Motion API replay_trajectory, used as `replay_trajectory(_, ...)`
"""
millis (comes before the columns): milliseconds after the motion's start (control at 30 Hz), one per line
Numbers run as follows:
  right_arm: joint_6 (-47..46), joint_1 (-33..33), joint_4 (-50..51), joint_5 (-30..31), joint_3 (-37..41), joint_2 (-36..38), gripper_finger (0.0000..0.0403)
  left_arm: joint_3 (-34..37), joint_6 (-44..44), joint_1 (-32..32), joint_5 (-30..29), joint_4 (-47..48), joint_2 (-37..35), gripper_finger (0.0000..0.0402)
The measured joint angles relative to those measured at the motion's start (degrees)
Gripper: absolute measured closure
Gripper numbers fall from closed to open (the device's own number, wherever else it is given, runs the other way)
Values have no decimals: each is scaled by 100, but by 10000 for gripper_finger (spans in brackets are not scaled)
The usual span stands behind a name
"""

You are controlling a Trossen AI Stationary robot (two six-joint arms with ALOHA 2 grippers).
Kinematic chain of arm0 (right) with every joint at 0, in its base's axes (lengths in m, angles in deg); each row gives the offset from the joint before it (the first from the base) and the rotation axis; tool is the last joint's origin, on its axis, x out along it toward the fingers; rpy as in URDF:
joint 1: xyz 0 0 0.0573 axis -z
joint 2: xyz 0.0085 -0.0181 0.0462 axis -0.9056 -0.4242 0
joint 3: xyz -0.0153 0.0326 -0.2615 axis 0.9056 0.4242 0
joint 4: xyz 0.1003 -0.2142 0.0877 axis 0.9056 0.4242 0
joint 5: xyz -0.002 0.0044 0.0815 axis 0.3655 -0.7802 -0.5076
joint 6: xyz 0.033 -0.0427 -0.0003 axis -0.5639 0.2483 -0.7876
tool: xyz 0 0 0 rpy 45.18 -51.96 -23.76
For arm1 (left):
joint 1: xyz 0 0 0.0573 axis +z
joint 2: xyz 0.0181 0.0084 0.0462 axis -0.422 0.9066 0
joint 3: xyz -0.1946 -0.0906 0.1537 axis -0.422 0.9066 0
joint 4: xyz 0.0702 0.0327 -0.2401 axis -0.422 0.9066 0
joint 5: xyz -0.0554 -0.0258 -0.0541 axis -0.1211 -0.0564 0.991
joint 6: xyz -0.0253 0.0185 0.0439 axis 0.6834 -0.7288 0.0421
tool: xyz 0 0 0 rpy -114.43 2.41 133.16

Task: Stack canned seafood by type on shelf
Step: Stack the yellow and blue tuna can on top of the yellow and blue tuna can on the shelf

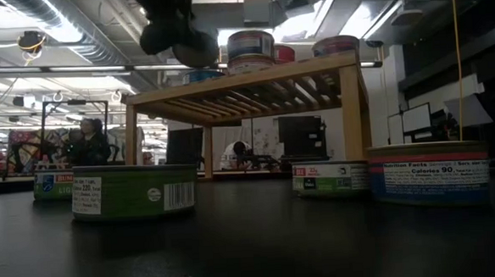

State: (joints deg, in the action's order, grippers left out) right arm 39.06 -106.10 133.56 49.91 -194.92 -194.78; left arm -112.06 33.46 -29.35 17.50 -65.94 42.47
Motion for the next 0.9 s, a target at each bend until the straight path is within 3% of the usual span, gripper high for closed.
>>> replay_trajectory(133,0,-3,1,-1,2,-2,264,0,-28,346,90,0,29,260)
replay_trajectory(333,0,-3,0,2,4,-2,264,0,-160,703,1011,-17,76,260)
replay_trajectory(600,0,-3,1,-1,4,-4,264,0,-156,890,1040,-7,85,254)
replay_trajectory(900,2,-3,1,-2,4,-4,265,0,223,870,1042,-3,85,184)
